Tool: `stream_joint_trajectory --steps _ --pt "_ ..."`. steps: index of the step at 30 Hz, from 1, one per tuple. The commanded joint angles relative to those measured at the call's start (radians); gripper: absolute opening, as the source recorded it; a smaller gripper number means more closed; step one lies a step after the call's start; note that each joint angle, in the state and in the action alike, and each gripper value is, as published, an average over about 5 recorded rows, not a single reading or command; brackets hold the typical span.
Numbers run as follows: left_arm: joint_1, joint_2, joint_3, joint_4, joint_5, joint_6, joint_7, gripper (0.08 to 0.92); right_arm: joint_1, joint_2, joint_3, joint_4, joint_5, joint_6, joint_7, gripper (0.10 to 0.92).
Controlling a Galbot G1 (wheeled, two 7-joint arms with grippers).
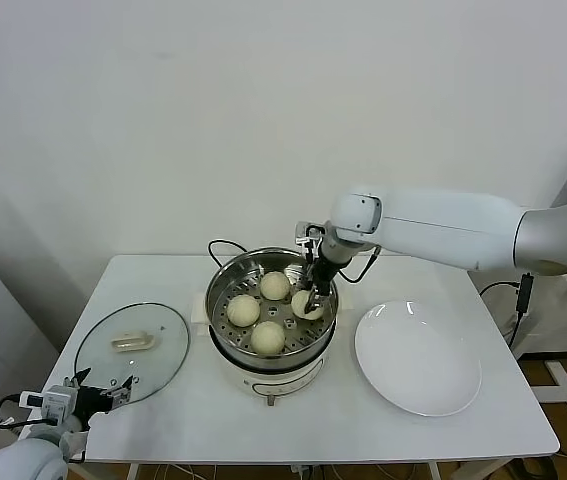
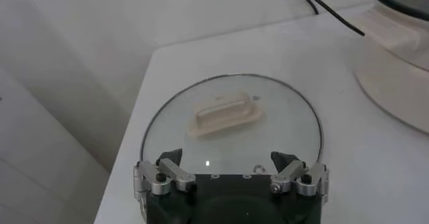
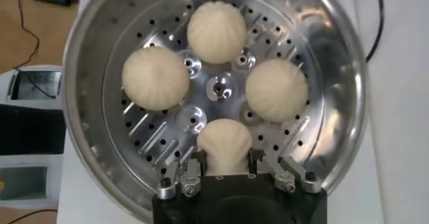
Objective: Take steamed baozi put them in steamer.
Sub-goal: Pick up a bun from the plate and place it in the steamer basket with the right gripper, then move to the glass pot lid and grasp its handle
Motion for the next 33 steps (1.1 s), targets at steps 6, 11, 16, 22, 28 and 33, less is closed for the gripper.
stream_joint_trajectory --steps 6,11,16,22,28,33 --pt "-0.002 -0.001 -0.001 0.005 -0.001 -0.001 0.0 0.823 -0.007 -0.053 0.111 -0.019 0.033 -0.008 0.003 0.686" --pt "0.001 -0.004 -0.009 0.004 -0.006 -0.002 0.0 0.823 -0.019 -0.207 0.26 -0.004 0.097 0.035 0.014 0.803" --pt "-0.004 -0.013 -0.015 0.002 -0.009 -0.004 0.001 0.823 -0.188 -0.369 0.53 0.021 0.168 0.169 0.161 0.822" --pt "-0.012 -0.019 -0.026 0.002 -0.014 -0.02 0.003 0.823 -0.59 -0.51 0.959 0.084 0.171 0.355 0.343 0.823" --pt "-0.031 -0.008 -0.026 0.014 -0.05 -0.051 0.009 0.823 -1.067 -0.54 1.399 0.135 0.08 0.529 0.454 0.823" --pt "-0.032 0.003 -0.031 0.021 -0.058 -0.094 0.017 0.823 -1.394 -0.455 1.715 0.148 -0.073 0.657 0.559 0.823"
